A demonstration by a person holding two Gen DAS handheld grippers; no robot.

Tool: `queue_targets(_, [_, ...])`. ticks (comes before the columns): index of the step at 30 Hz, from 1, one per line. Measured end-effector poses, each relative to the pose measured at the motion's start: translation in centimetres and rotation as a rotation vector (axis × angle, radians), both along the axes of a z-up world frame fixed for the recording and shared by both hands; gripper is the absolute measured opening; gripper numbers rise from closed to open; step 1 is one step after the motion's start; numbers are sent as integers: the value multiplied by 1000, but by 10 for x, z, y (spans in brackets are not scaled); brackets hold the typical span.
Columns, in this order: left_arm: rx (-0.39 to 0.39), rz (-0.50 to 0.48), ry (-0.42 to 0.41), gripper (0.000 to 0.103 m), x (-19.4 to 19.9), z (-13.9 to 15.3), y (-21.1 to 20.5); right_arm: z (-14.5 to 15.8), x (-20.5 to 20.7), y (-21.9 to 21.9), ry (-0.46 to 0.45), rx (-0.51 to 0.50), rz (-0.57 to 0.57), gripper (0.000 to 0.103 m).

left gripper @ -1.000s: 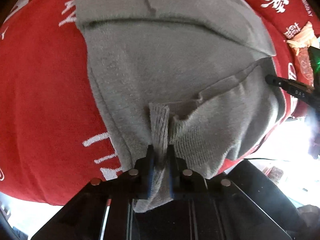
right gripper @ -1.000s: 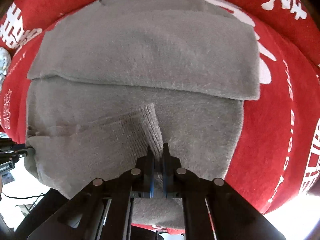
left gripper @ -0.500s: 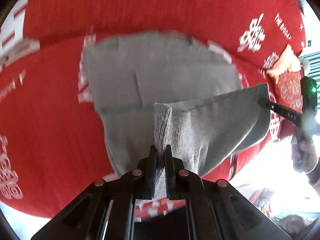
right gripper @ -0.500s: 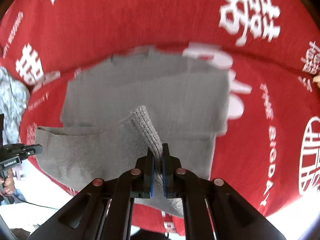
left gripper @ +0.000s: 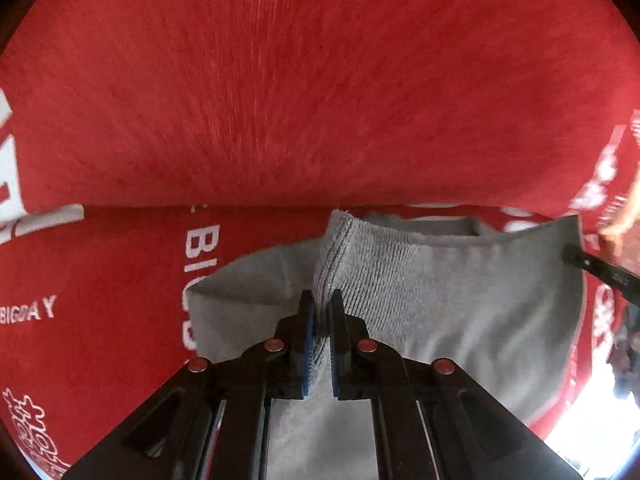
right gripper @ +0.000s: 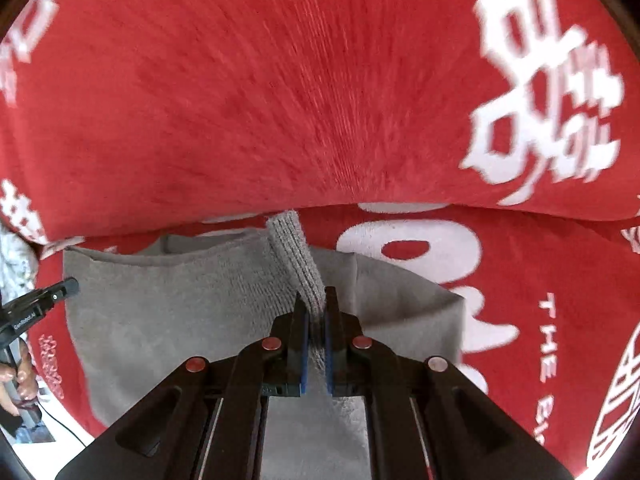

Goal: Fold small clothes

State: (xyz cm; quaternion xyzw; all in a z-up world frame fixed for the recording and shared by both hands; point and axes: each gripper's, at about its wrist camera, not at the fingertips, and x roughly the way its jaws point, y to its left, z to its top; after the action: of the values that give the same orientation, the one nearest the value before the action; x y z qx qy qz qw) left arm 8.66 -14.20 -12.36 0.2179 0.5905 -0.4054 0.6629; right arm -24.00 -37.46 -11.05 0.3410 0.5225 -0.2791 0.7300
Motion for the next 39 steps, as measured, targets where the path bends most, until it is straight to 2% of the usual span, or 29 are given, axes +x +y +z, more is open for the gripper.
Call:
queue_targets(2, [45, 14, -7, 8, 1, -25, -8, -23, 3, -6, 16, 33, -22, 6])
queue_targets(5, [86, 28, -21, 8, 2, -49, -10, -52, 3, -13, 28, 80, -64, 7])
queue_targets(8, [107, 59, -37, 10, 7, -60, -9, -68, 0, -15, 24, 95, -86, 7])
queue_targets(10, [114, 85, -36, 25, 10, -62, -3, -68, -2, -15, 23, 78, -93, 7])
queue_targets(11, [132, 104, -58, 43, 14, -61, 0, -67, -3, -15, 39, 60, -100, 9])
queue_targets(12, [146, 117, -85, 57, 16, -59, 2, -66, -4, -17, 52, 49, -110, 13])
queue_targets(13, [161, 133, -126, 58, 20, -54, 7, -64, -8, -19, 67, 40, -135, 19])
queue_targets(14, [159, 137, -125, 58, 23, -50, 11, -62, -12, -21, 74, 38, -157, 21])
queue_targets(18, [118, 147, -46, 58, 27, -26, 33, -45, -36, -25, 103, 13, -250, 21])
queue_targets(20, [104, 124, -36, 58, 18, -13, 43, -35, -51, -19, 63, 45, -266, 21])
queue_targets(22, [91, 92, -26, 58, 3, -6, 50, -27, -58, -4, 31, 66, -235, 21])
queue_targets(26, [132, 66, -2, 58, -27, -21, 52, -20, -60, 46, -2, 84, -132, 21])
queue_targets(29, [194, 76, 15, 58, -42, -42, 66, -38, -64, 77, 50, 120, -97, 21])
queue_targets(31, [200, 71, 6, 58, -46, -44, 77, -44, -76, 87, 72, 111, -95, 21])
queue_targets(33, [194, 46, -7, 58, -48, -37, 89, -39, -93, 94, 86, 94, -123, 21])
queue_targets(36, [242, 37, -29, 58, -49, -28, 101, -35, -115, 89, 74, 132, -196, 21])
queue_targets(39, [210, 89, 90, 58, -41, -21, 125, -23, -132, 86, 2, 205, -259, 35])
